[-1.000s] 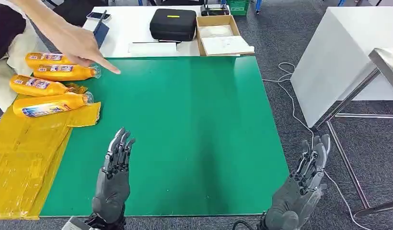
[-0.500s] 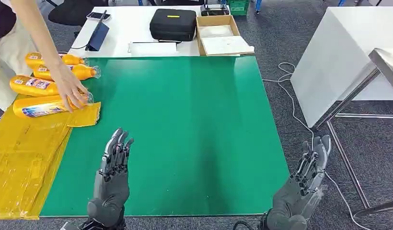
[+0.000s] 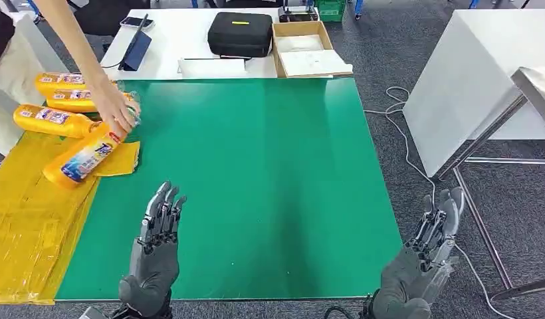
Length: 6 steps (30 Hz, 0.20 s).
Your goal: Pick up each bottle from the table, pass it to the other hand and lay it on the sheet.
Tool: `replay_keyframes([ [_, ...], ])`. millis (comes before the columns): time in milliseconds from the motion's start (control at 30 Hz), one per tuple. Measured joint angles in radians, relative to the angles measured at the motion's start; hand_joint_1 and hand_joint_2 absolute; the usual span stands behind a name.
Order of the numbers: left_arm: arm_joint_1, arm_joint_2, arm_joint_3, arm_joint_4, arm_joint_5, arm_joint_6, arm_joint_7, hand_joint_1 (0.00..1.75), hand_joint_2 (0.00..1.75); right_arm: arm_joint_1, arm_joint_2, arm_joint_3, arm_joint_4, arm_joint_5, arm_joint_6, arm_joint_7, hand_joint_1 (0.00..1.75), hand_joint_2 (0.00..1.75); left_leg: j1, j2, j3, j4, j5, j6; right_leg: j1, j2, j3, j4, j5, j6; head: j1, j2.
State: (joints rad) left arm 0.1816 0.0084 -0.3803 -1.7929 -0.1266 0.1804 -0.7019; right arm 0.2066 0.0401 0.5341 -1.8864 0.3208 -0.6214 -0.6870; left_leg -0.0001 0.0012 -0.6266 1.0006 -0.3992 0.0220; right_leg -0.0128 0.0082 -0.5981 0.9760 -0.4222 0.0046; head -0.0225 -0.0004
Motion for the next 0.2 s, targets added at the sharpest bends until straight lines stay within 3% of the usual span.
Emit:
replay_keyframes([
  [200, 0.012, 0.0, 0.011, 0.0, -0.002, 0.003, 0.0, 0.0, 0.0, 0.0, 0.0, -0.009, 0.0, -0.011, 0.01, -0.002, 0.0, 0.0, 0.0, 0.0, 0.0, 0.0, 0.0, 0.0, 0.0, 0.0, 0.0, 0.0, 0.0, 0.0, 0.0, 0.0],
])
